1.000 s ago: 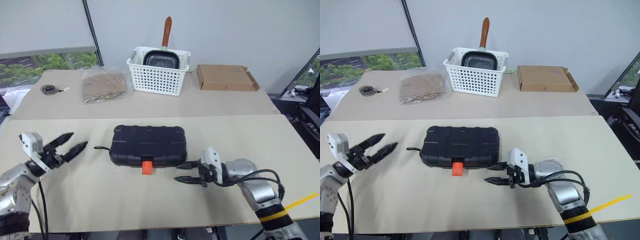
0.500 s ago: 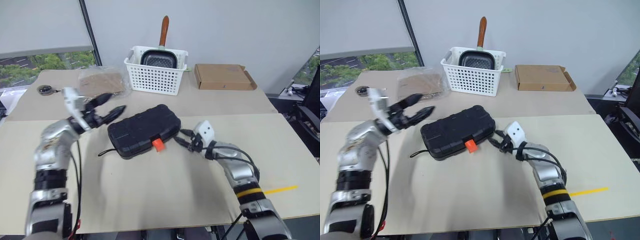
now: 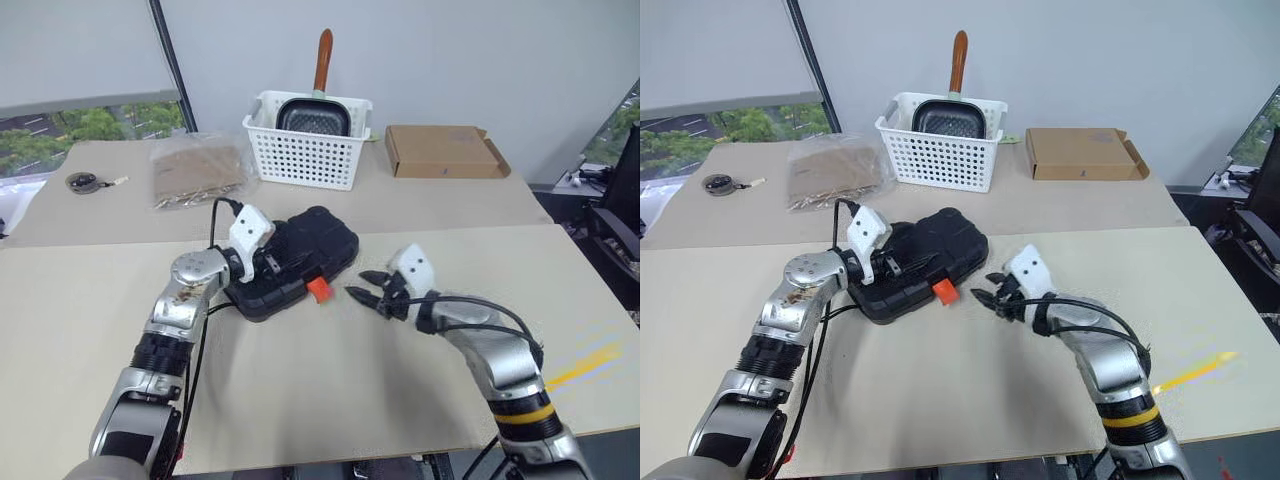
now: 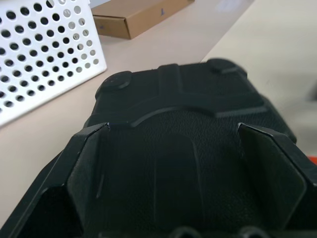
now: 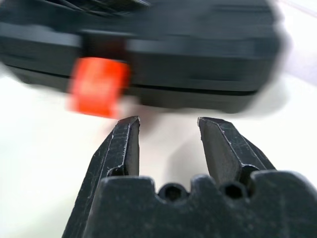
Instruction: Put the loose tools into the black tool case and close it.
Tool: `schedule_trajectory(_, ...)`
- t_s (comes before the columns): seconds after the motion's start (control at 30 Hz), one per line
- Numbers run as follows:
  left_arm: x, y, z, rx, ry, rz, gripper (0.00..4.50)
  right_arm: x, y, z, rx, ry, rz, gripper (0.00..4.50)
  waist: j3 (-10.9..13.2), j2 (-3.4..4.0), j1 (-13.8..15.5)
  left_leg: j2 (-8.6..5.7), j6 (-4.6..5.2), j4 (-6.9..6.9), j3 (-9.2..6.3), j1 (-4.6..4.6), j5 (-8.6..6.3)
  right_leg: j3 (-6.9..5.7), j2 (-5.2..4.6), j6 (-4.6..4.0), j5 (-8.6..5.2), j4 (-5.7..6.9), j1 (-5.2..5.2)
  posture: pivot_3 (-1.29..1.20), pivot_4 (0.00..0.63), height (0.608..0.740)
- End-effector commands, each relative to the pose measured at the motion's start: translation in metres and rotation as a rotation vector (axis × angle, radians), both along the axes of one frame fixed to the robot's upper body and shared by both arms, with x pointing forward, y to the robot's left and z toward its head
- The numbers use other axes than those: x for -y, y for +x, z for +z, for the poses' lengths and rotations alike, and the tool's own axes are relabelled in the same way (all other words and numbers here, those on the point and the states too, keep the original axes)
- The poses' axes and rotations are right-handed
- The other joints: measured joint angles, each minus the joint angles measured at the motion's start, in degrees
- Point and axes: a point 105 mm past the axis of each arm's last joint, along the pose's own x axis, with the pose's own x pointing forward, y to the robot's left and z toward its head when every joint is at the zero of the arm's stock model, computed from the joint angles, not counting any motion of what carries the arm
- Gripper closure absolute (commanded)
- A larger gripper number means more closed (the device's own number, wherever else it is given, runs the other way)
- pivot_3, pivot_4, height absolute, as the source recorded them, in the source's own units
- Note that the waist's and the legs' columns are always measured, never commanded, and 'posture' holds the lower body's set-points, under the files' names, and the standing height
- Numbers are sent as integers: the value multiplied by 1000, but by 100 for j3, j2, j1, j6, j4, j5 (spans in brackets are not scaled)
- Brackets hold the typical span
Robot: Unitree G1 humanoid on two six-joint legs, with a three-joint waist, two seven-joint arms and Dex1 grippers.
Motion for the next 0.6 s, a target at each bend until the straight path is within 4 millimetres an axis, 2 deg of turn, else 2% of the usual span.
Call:
schedule_trajectory(0.03,-2,-3,-36,-106,62,48,92,-10,-4,4,-9,-6,-45,2274,-2,2,11,1,-1,0,0,10,1,-1,0,0,0,1,10,0,150,700)
schedule_trajectory(0.2,0,-7,-46,-146,38,86,92,-20,0,-1,-35,-30,-92,2274,-14,17,38,6,-44,1,-9,49,-23,-10,-6,0,-2,-10,59,0,150,700)
schedule_trajectory(0.37,-1,-5,-44,-148,5,129,92,-24,7,-3,-38,-49,-138,2274,-22,21,53,3,-1,0,-11,47,-1,-10,-2,1,-1,-12,62,0,150,700)
schedule_trajectory(0.6,-1,-4,-44,-149,-1,141,92,-33,8,-2,-42,-41,-133,2274,-23,21,46,4,0,-2,-12,44,-1,-11,-1,1,-1,-17,61,0,150,700)
